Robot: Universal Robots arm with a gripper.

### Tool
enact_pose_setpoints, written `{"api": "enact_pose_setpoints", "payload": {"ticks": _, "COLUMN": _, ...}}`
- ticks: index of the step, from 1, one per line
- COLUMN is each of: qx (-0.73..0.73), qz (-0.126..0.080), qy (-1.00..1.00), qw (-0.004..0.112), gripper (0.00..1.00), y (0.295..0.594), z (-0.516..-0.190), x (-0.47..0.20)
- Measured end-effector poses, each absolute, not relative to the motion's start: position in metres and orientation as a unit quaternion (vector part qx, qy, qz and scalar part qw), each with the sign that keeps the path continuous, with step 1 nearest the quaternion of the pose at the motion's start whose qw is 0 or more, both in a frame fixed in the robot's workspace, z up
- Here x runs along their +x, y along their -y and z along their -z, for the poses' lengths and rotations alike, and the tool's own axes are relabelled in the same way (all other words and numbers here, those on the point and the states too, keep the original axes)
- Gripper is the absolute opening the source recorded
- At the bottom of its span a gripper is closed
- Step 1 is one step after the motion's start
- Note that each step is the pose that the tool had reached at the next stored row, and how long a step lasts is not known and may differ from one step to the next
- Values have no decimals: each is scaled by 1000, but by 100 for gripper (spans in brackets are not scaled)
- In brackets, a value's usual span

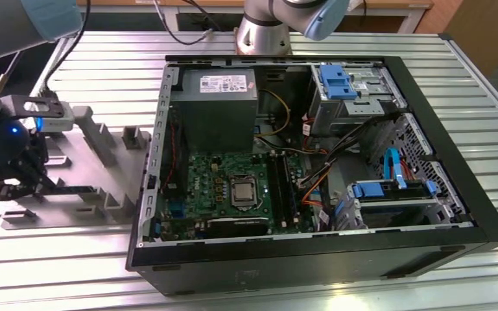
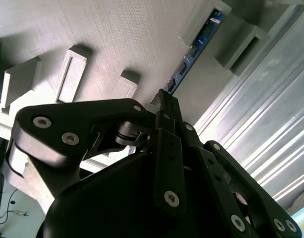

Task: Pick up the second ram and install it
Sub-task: 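Pick up the second ram and move it above second insertion slot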

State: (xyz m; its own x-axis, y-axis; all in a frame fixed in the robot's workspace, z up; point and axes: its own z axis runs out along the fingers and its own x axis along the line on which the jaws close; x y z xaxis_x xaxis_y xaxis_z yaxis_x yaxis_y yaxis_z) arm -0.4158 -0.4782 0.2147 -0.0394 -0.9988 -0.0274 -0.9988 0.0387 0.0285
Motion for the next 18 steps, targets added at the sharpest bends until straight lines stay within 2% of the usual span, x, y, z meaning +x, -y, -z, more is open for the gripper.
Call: {"api": "enact_pose_setpoints", "payload": {"ticks": 18, "qx": 693, "qz": 20, "qy": 721, "qw": 0, "gripper": 12, "y": 478, "z": -278, "x": -416}}
